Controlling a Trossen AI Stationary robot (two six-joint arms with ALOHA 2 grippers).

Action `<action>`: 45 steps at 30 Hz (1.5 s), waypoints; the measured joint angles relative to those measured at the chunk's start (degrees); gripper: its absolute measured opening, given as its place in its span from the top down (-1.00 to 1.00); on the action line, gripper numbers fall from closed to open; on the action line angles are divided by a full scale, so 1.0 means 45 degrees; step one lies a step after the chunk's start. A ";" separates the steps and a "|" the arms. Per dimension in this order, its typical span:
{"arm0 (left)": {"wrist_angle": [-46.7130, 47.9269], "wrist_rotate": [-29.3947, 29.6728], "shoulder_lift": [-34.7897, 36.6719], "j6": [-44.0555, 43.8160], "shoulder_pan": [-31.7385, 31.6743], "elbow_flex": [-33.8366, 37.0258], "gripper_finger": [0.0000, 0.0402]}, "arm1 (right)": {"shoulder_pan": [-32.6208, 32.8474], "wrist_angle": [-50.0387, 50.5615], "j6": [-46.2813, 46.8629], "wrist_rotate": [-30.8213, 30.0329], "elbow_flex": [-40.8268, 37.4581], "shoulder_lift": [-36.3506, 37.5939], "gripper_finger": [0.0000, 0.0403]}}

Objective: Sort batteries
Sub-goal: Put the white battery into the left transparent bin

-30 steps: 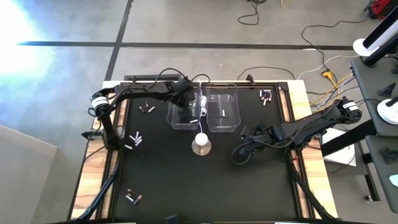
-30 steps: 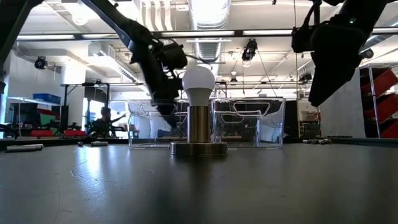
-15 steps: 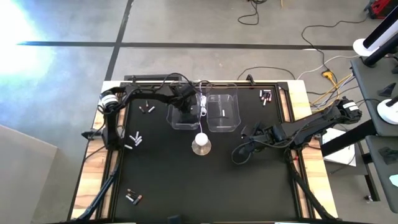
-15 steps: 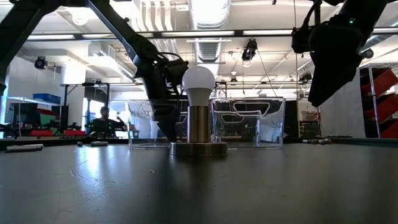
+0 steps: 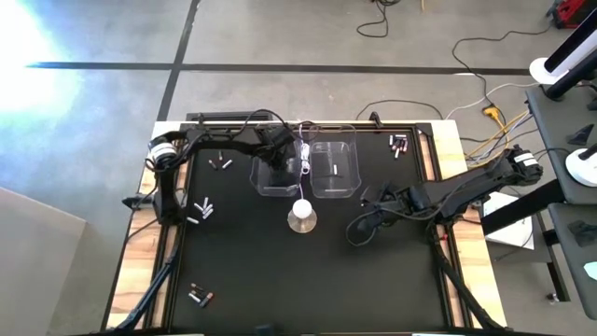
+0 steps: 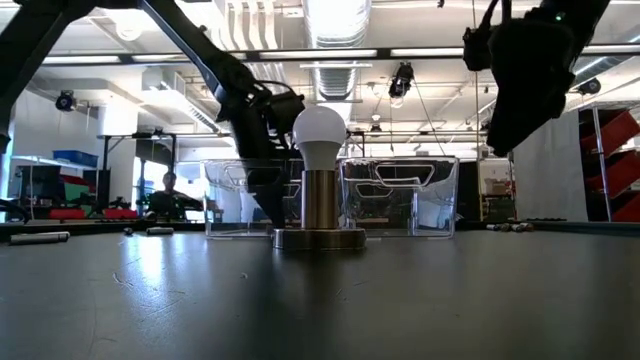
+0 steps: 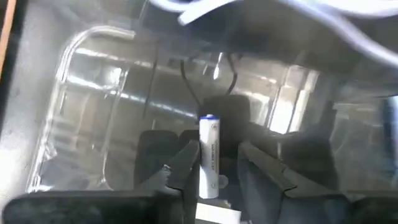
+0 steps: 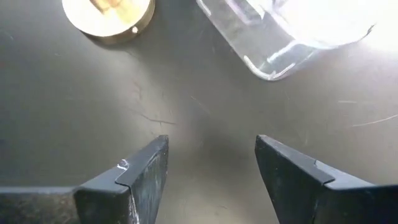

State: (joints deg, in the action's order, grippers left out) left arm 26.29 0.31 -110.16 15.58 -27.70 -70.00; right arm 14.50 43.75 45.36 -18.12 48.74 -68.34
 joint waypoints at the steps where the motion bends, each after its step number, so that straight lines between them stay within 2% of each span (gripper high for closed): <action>1: 0.0010 -0.0007 0.0225 0.0035 0.0039 0.0000 0.50 | 0.0000 0.0132 -0.0008 -0.0052 0.0123 0.0000 -0.14; 7: 0.0153 -0.0012 0.2794 0.0268 0.0229 0.0458 0.35 | 0.0000 0.0650 -0.0052 -0.0319 0.0823 0.0000 -0.12; 13: -0.0296 -0.0096 0.7261 -0.0221 0.0372 0.2905 0.31 | 0.0000 0.0554 0.0089 -0.0368 0.0993 0.0000 -0.13; 15: -0.0229 0.0567 0.8710 -0.0802 0.0367 0.4094 0.31 | 0.0000 0.0532 0.0232 -0.0452 0.0993 0.0000 -0.13; 19: 0.0006 0.3039 1.1171 -0.2083 0.0364 0.6233 0.31 | -0.0059 0.0481 0.0232 -0.0699 0.0993 0.0000 -0.11; 22: 0.0306 0.3597 1.2054 -0.3945 0.0108 0.7350 0.31 | -0.0147 0.0375 0.0113 -0.0930 0.0993 0.0000 -0.12; 25: 0.0190 0.3370 1.2060 -0.5323 -0.0274 0.8036 0.31 | -0.0236 0.0345 0.0038 -0.0999 0.0993 0.0000 -0.14; 33: 0.0105 0.3047 0.9817 -0.5597 -0.1922 0.8192 0.30 | -0.0140 0.0298 0.0424 -0.0976 0.0988 0.0000 -0.15; 39: 0.0051 0.2939 0.7615 -0.4997 -0.3357 0.7627 0.30 | 0.0138 0.0292 0.0702 -0.0956 0.0988 0.0000 -0.11; 45: -0.0288 0.2502 0.6079 -0.4606 -0.3619 0.7581 0.31 | 0.0476 0.0287 0.1030 -0.0940 0.0988 0.0000 -0.10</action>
State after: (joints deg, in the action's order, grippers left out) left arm 25.00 11.56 -82.80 -5.14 -43.99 -35.88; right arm 16.64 45.04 50.00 -22.35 53.19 -68.34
